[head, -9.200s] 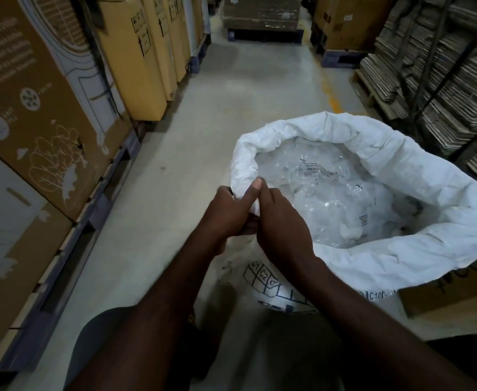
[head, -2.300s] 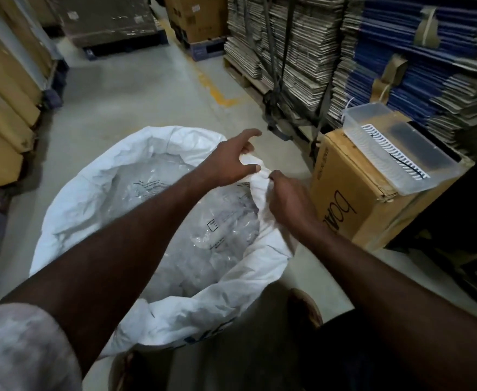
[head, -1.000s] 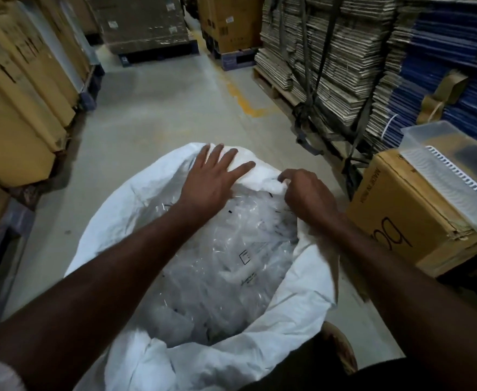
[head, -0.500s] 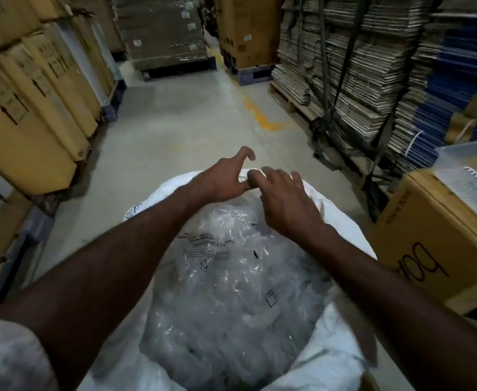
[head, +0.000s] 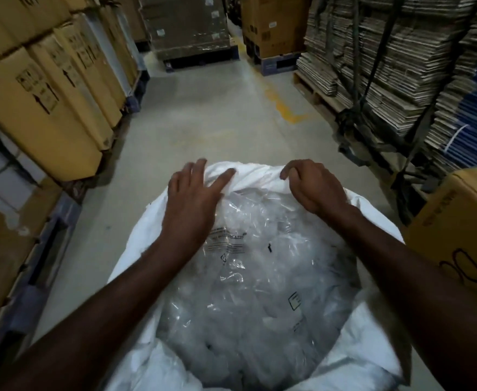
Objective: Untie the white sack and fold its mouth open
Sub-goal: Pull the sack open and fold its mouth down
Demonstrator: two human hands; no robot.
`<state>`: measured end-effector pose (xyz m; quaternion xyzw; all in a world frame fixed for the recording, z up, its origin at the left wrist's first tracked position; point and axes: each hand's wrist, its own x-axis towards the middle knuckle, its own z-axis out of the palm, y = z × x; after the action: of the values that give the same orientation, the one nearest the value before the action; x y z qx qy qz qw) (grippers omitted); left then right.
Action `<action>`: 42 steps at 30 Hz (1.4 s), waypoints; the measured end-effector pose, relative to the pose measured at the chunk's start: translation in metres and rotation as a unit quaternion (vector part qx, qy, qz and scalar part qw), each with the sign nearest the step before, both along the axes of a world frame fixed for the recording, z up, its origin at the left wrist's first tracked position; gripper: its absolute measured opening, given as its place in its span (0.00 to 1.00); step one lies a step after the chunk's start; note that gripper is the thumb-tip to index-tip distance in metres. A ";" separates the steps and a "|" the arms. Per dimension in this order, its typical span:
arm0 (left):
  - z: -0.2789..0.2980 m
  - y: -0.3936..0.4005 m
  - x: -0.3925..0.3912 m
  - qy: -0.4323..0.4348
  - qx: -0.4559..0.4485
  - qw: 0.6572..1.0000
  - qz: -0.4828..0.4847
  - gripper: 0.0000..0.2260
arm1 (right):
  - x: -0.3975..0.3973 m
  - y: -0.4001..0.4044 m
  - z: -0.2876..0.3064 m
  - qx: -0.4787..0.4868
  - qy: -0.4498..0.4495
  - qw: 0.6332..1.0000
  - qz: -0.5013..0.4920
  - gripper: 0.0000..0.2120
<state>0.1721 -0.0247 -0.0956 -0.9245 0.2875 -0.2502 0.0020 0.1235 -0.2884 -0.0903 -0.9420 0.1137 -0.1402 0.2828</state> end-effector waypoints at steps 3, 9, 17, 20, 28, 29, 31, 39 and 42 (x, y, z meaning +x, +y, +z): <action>0.008 0.001 0.011 0.067 -0.021 0.997 0.011 0.32 | 0.001 0.000 0.008 0.046 0.031 0.998 -0.001 0.20; 0.025 -0.005 0.032 0.328 -0.293 0.898 -0.020 0.17 | 0.004 0.008 0.015 -0.142 0.044 0.989 0.000 0.15; 0.051 0.030 0.038 0.622 -0.451 0.636 0.072 0.09 | 0.007 0.065 0.001 -0.282 -0.121 0.937 0.168 0.26; 0.051 0.044 0.038 0.621 -0.437 0.649 0.038 0.10 | 0.016 0.081 -0.005 -0.343 -0.071 0.915 0.199 0.35; 0.052 0.034 -0.005 0.156 -0.203 0.964 0.078 0.25 | 0.071 0.081 0.037 -0.248 0.081 0.939 0.225 0.25; 0.050 0.036 -0.027 0.098 -0.164 0.980 0.057 0.27 | 0.075 0.083 0.043 -0.212 0.099 0.946 0.225 0.21; 0.036 0.037 -0.062 0.061 -0.114 0.991 0.042 0.28 | 0.083 0.090 0.050 -0.166 0.130 0.954 0.212 0.18; -0.012 0.069 -0.080 0.141 -0.099 0.972 0.163 0.39 | 0.084 0.117 0.042 -0.179 0.189 0.954 0.146 0.21; -0.016 0.072 -0.066 0.169 -0.125 0.961 0.179 0.41 | 0.076 0.126 0.044 -0.216 0.160 0.950 0.160 0.17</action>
<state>0.1056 0.0476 -0.1120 -0.9826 0.0796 -0.1202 -0.1172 0.1998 -0.1627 -0.0461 -0.9964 -0.0282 0.0380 0.0697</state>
